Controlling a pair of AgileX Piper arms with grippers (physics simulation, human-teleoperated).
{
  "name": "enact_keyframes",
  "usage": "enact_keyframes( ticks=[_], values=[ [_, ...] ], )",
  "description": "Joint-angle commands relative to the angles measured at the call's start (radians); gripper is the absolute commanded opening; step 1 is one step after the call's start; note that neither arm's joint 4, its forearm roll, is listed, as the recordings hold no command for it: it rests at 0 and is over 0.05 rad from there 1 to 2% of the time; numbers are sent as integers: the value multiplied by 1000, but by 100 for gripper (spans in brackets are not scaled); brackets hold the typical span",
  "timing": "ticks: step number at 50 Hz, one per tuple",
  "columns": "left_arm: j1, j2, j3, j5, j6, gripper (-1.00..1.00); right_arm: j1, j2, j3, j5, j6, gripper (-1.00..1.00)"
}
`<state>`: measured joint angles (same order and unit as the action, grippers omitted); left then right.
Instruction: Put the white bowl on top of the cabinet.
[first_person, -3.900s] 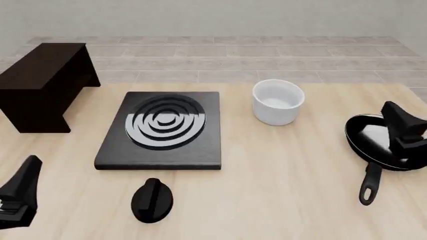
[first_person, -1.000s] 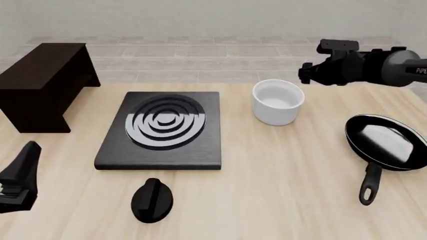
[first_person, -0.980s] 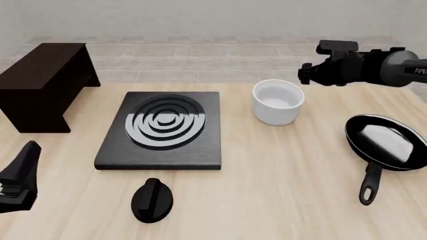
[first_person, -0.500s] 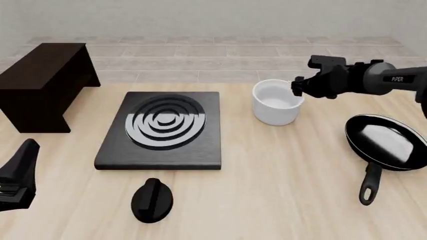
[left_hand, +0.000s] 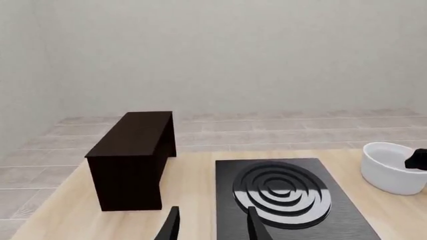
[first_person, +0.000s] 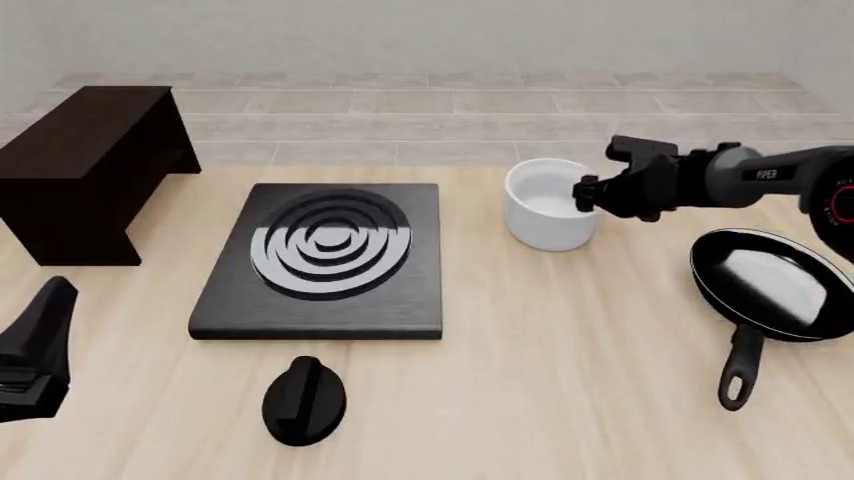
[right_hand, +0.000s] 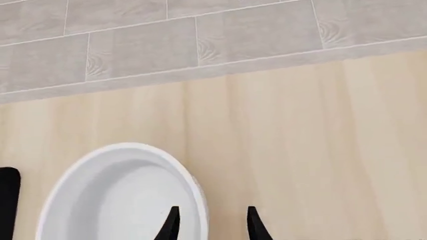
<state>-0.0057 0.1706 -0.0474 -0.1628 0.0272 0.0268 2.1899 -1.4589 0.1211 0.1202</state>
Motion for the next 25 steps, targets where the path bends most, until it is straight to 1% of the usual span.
enact_keyframes(
  ticks=[1, 2, 4, 5, 6, 7, 8, 10, 11, 12, 13, 15, 17, 18, 23, 24, 25],
  values=[
    [0, -5, -8, 9, -2, 100, -4, 46, 20, -12, 5, 100],
    [1, -6, -10, 12, -3, 100, 10, 51, 26, -14, 41, 100],
    [0, -6, -11, 12, -2, 100, 17, 50, 32, -19, 36, 100],
    [0, -9, -11, 15, -2, 100, -13, 51, 22, -14, -11, -100],
    [0, -11, -13, 18, -3, 100, 16, 47, 41, -31, 59, -100],
    [0, -12, -13, 19, -3, 100, 11, 39, 44, -31, 16, -100],
    [0, -13, -12, 20, -2, 100, 9, 39, 46, -33, 31, -100],
    [0, -15, -12, 21, -2, 100, 17, 28, 54, -36, 24, -100],
    [-1, -16, -11, 22, -1, 100, 21, 23, 59, -40, 33, -100],
    [-1, -17, -13, 24, -2, 100, 19, 14, 59, -39, 24, -100],
    [-1, -18, -14, 25, -2, 100, 28, 4, 65, -41, 31, -100],
    [-2, -18, -15, 25, -2, 100, 24, -16, 70, -46, 18, -100],
    [-3, -21, -16, 28, -2, 100, 31, -31, 75, -43, 22, -100],
    [-4, -21, -17, 28, -2, 100, 32, -40, 77, -45, 4, -100],
    [-7, -26, -24, 34, -2, 100, 43, -85, 81, -35, -3, -100],
    [-7, -25, -26, 34, -3, 100, 42, -95, 83, -35, -35, -100],
    [-7, -26, -26, 35, -3, 100, 47, -103, 86, -36, -26, -100]
  ],
)
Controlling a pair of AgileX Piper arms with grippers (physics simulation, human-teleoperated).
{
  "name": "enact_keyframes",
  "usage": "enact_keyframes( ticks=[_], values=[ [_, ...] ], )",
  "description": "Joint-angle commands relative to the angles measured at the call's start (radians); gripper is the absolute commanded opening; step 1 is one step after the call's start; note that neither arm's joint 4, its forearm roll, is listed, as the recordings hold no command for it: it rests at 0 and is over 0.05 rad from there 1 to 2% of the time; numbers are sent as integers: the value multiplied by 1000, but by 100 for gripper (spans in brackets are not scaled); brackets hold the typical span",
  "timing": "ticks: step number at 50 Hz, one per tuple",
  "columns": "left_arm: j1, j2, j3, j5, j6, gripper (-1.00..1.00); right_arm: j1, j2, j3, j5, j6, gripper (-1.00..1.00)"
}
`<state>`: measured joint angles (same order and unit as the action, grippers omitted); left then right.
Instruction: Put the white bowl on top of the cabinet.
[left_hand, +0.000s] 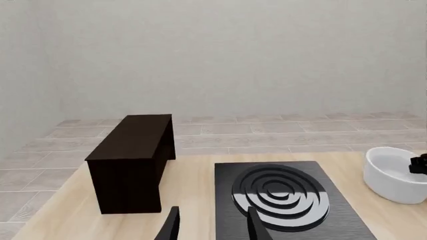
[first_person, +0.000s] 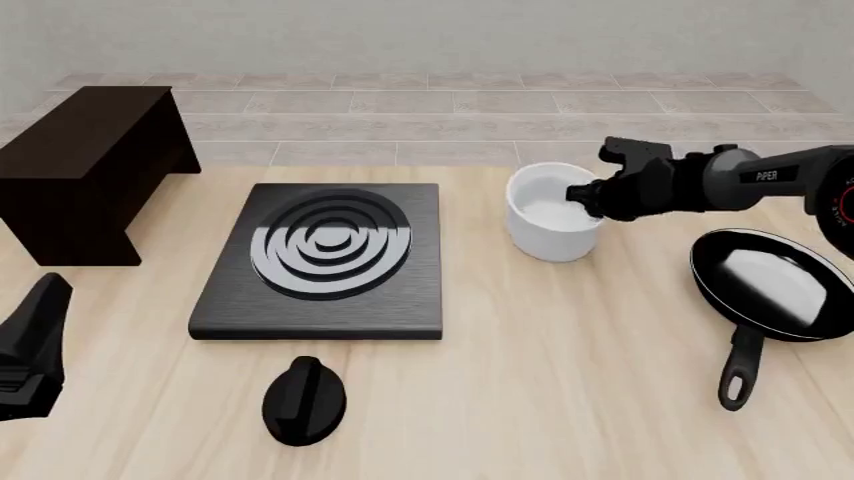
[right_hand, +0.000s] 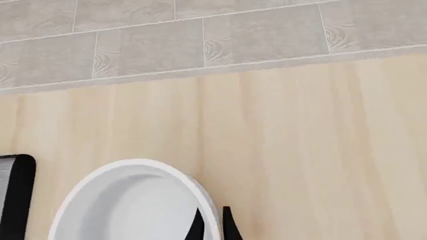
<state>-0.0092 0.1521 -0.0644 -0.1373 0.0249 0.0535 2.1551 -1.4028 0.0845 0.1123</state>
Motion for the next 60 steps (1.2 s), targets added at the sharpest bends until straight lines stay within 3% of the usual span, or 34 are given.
enact_keyframes(
  ticks=[1, 2, 3, 4, 6, 7, 11, 17, 18, 19, 43, 47, 48, 60],
  values=[
    [-5, -8, -10, 10, 0, 100, 34, -77, 34, 3, 1, -100],
    [-5, -11, -9, 11, -1, 100, 25, -87, 31, 8, -39, -100],
    [-6, -13, -11, 14, 0, 100, 45, -105, 47, -6, -4, -100],
    [-7, -12, -12, 15, -1, 100, 47, -110, 37, 12, -51, -100],
    [-7, -15, -12, 17, -1, 100, 62, -135, 52, -3, -1, -100],
    [-7, -17, -14, 20, -1, 100, 57, -141, 43, 12, -46, -100],
    [-9, -22, -19, 26, 0, 100, 87, -176, 56, 11, -11, -100],
    [-12, -31, -23, 36, -2, 100, 106, -215, 62, 21, -36, -100],
    [-12, -32, -22, 36, 0, 100, 117, -222, 67, 20, -14, -100],
    [-12, -34, -22, 38, -2, 100, 113, -225, 64, 25, -33, -100],
    [-23, -53, -33, 64, 11, 100, 166, -313, 116, 14, -40, -100],
    [-30, -33, -45, 56, 17, 100, 175, -324, 122, 13, -48, -100],
    [-35, -32, -48, 56, 23, 100, 176, -327, 122, 14, -76, -100],
    [-89, 87, -95, -33, 74, 100, 206, -351, 150, 1, -61, -100]
  ],
)
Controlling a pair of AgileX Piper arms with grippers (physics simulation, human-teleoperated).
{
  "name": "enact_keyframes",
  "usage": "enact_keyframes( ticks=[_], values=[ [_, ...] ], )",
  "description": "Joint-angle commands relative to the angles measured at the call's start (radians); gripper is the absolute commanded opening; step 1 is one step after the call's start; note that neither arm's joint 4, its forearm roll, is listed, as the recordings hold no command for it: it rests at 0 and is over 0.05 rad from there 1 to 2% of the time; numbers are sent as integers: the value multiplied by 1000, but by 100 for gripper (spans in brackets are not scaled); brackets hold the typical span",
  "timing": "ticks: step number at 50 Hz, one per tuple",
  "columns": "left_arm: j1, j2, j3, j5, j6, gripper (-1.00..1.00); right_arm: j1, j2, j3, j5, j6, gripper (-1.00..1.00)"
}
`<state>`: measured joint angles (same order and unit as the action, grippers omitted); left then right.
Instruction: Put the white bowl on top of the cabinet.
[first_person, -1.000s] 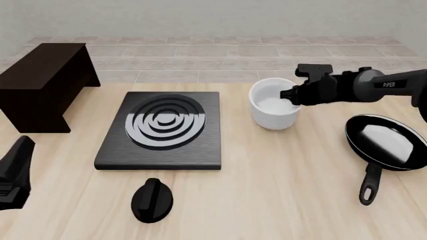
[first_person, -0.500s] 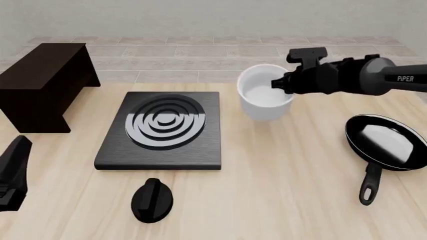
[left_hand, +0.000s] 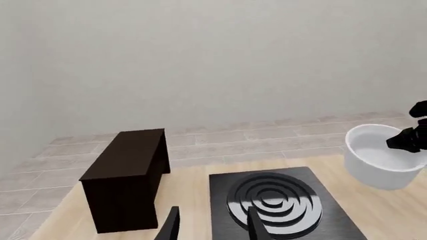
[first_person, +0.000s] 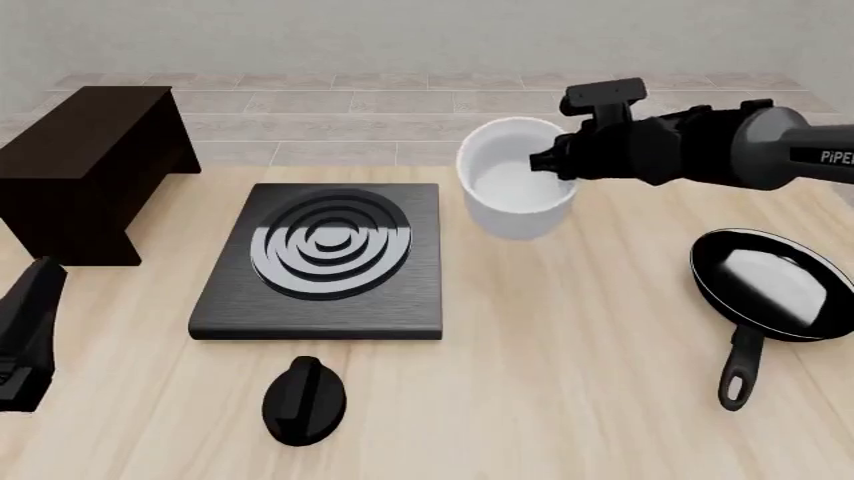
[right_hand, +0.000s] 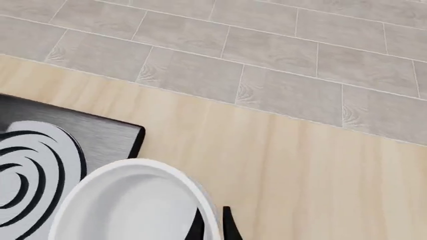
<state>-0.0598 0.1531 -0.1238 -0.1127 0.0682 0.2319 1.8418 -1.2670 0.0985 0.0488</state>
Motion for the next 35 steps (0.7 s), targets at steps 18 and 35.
enact_keyframes(
  ticks=[18, 35],
  values=[
    [-129, 386, -150, -191, 76, 100, 80, -84, 31, 8, -6, -100],
    [-188, 591, -265, -226, 106, 100, 153, -142, 27, 47, -11, -100]
  ],
)
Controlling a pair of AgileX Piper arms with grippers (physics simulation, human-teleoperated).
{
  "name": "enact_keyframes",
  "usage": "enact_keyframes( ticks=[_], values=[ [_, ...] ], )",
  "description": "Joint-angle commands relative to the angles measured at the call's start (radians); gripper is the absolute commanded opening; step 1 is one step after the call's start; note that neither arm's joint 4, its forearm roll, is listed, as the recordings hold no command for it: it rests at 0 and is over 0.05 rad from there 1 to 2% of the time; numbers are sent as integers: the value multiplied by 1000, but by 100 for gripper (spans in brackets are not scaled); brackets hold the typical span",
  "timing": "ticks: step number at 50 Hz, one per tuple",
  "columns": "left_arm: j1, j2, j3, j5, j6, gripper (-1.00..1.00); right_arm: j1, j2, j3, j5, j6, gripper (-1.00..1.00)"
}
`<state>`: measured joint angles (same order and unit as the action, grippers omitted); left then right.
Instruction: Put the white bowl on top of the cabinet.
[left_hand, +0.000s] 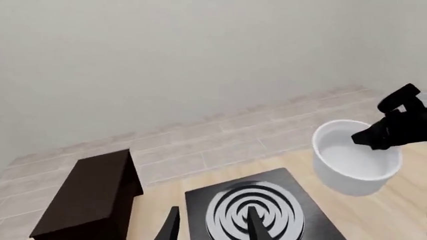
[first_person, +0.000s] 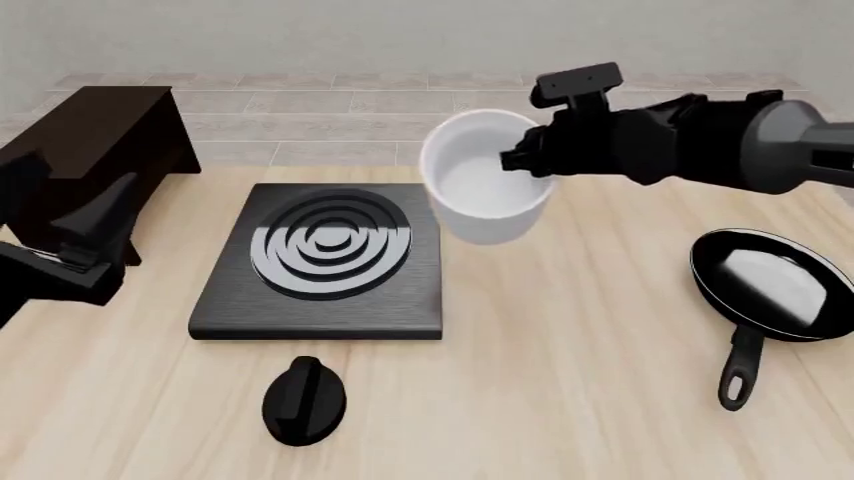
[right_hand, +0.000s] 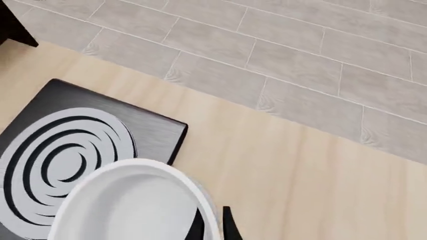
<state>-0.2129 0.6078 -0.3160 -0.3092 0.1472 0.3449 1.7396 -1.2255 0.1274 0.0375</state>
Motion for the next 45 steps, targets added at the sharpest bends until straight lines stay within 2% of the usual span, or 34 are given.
enact_keyframes(
  ticks=[1, 3, 5, 7, 9, 13, 14, 17, 18, 20, 21, 23, 30, 33, 34, 36, 38, 45],
  values=[
    [-35, 137, -73, -29, 27, 100, 40, -40, -15, 18, 0, -100],
    [-32, 174, -98, -27, 21, 100, 49, -45, -15, 21, 8, -100],
    [-39, 210, -110, -40, 70, 100, 64, -56, -15, 27, 16, -100],
    [-44, 219, -120, -42, 65, 100, 69, -59, -14, 28, 22, -100],
    [-54, 249, -133, -52, 106, 100, 73, -61, -15, 31, 21, -100],
    [-58, 308, -180, -26, 92, 100, 76, -61, -15, 32, 10, -100],
    [-57, 334, -191, -21, 108, 100, 77, -63, -15, 33, 14, -100],
    [-65, 376, -223, 5, 105, 100, 84, -65, -15, 35, 16, -100],
    [-76, 386, -241, 23, 78, 100, 83, -64, -17, 35, 6, -100],
    [-82, 412, -258, 37, 89, 100, 87, -65, -15, 34, 9, -100],
    [-86, 420, -275, 58, 66, 100, 90, -65, -14, 34, 6, -100],
    [-85, 426, -289, 71, 83, 100, 93, -65, -12, 32, 8, -100],
    [-122, 473, -367, 161, 70, 100, 101, -61, -8, 26, 3, -100],
    [-133, 473, -377, 172, 88, 100, 102, -62, -9, 27, -3, -100],
    [-129, 479, -394, 191, 66, 100, 103, -61, -8, 26, -5, -100],
    [-139, 484, -405, 203, 78, 100, 109, -64, -6, 25, -2, -100],
    [-143, 503, -429, 232, 53, 100, 109, -63, -6, 25, -12, -100],
    [-172, 504, -464, 280, 38, 100, 119, -61, -1, 21, -17, -100]
  ],
)
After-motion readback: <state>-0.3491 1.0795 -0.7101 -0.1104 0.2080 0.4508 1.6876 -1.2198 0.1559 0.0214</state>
